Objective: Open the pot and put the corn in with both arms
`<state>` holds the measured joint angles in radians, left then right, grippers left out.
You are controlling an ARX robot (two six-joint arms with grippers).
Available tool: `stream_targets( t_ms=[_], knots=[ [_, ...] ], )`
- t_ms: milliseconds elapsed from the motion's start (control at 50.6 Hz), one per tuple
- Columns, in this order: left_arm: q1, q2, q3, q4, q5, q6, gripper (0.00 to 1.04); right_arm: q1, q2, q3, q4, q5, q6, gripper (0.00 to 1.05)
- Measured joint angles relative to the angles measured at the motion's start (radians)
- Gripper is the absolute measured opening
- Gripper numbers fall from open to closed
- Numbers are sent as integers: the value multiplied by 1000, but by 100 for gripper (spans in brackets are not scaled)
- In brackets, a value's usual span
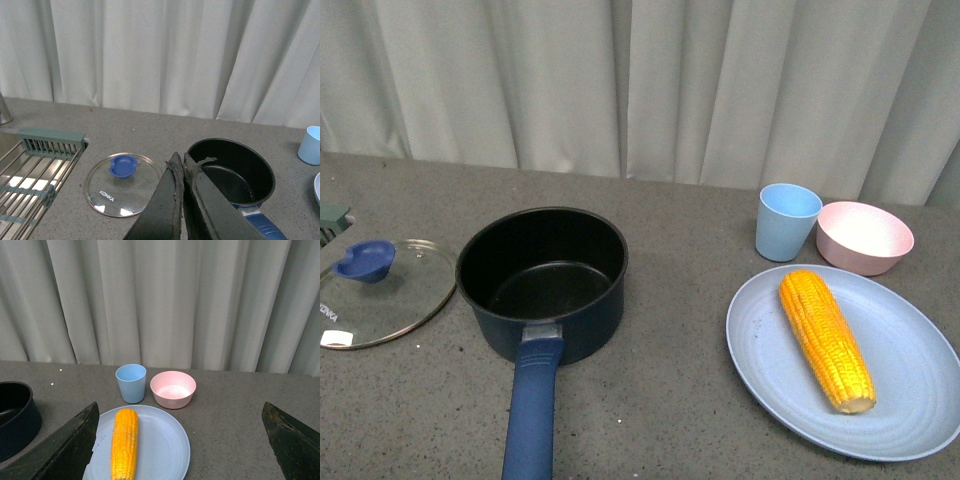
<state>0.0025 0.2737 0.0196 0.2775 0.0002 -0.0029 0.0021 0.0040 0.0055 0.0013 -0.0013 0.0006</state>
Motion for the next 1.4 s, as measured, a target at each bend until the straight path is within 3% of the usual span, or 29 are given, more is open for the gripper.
stream_targets(
  t_ms=[296,395,632,790,909,1186,1403],
  knots=[
    [0,-98,0,-98,0,0,4,0,0,0,0,0,0,95],
    [0,-227,0,-259,0,0,4,0,0,0,0,0,0,95],
    [0,-268,0,-275,0,0,4,0,0,0,0,0,0,95],
    [0,-269,0,-275,0,-1,35,0,0,0,0,0,0,95],
    [0,-269,0,-275,0,-1,53,-14,87,13,5,32,-113,95],
    [0,-269,0,-275,0,-1,99,-10,791,136,369,-38,-110,95],
    [0,-270,0,-275,0,0,98,54,1352,296,481,-19,-14,95]
  ],
)
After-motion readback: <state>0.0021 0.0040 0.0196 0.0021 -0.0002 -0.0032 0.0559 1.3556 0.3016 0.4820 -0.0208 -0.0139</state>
